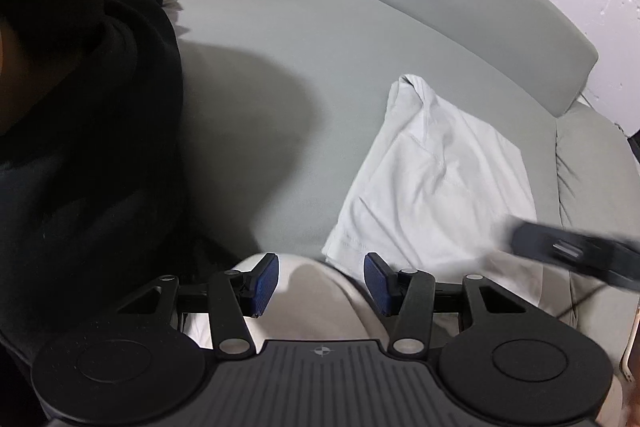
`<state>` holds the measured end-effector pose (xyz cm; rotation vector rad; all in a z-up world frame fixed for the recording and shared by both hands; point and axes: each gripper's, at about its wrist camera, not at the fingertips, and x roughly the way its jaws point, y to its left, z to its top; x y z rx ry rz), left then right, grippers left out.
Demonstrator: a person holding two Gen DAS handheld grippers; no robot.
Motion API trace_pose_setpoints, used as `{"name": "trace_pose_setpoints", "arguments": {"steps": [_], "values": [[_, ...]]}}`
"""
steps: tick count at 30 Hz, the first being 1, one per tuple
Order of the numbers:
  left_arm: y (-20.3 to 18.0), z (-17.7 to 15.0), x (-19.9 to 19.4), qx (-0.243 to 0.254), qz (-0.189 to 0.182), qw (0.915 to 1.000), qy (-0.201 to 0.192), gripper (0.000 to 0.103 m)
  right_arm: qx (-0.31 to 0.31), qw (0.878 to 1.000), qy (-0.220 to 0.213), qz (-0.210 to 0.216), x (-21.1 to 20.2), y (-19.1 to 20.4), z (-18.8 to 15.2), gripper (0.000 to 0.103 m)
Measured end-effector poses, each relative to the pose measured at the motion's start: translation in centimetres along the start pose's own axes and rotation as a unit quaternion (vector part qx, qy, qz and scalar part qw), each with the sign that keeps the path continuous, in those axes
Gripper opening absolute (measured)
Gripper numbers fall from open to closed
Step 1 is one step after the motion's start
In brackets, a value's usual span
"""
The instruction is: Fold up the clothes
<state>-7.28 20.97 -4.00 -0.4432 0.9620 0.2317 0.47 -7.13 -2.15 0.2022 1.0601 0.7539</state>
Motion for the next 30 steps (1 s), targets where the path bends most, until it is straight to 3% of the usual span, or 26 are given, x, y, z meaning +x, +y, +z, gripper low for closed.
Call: {"name": "trace_pose_setpoints", "arguments": {"steps": [6, 12, 19, 30], "values": [[-3.3, -0.7, 0.9, 0.034, -0.013, 0.9991, 0.021, 0.048, 0.106, 0.993, -0.018, -0.045, -3.5, -5.1, -5.3, 0.051], [-8.0, -1.4, 1.6, 0.108, -0.036, 0.9929, 0.037, 0.052, 0.121, 0.991, -0.023, -0.046, -4.9, -5.6, -7.2, 0.052], [-9.9, -2.6, 1.1, 0.143, -0.032, 0.9884, 0.038, 0.053, 0.115, 0.993, -0.017, -0.035, -4.1, -5.7, -6.2, 0.054], [-8.6, -1.6, 1.3, 0.118, -0.002, 0.9923, 0.035, 0.054, 0.115, 0.993, 0.003, -0.019, -1.0, -6.2, -3.7, 0.054]]}}
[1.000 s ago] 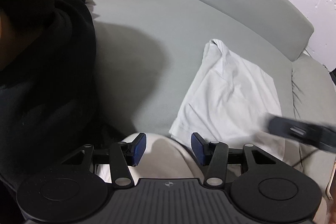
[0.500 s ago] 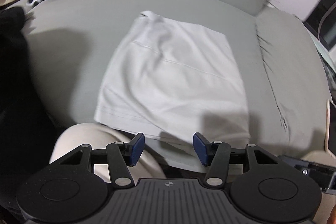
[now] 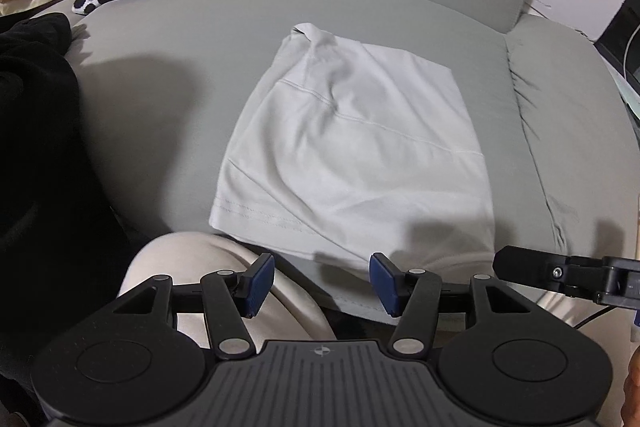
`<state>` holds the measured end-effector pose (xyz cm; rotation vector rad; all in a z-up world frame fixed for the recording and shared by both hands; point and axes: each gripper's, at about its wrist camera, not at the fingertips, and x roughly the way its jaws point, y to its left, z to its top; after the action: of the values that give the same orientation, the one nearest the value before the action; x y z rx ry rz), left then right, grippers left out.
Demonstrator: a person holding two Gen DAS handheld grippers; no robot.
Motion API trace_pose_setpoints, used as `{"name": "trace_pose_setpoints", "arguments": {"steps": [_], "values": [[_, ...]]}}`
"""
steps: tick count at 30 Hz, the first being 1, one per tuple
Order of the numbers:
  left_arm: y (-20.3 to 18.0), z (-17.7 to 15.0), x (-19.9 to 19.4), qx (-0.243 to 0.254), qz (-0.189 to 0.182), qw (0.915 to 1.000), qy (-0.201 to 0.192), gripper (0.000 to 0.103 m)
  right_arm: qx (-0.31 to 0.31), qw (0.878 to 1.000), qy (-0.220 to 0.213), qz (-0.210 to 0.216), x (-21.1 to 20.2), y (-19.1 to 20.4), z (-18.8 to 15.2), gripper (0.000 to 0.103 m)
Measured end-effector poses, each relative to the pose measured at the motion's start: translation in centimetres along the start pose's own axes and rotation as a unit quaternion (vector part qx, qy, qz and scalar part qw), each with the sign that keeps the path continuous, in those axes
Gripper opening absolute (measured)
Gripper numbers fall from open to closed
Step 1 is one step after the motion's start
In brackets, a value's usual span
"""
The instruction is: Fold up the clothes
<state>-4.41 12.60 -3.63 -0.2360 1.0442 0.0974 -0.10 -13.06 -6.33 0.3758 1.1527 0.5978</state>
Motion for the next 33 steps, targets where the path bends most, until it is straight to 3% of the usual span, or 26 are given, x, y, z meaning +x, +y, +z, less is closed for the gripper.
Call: {"name": "trace_pose_setpoints", "arguments": {"steps": [21, 33], "values": [[-1.7, 0.3, 1.5, 0.032, 0.002, 0.9993, 0.017, 0.058, 0.019, 0.999, 0.021, -0.018, 1.2, -1.4, 0.5, 0.055], [-2.6, 0.5, 1.5, 0.052, -0.003, 0.9986, 0.012, 0.058, 0.032, 0.999, 0.001, -0.016, 0.7, -2.0, 0.8, 0.057]]}}
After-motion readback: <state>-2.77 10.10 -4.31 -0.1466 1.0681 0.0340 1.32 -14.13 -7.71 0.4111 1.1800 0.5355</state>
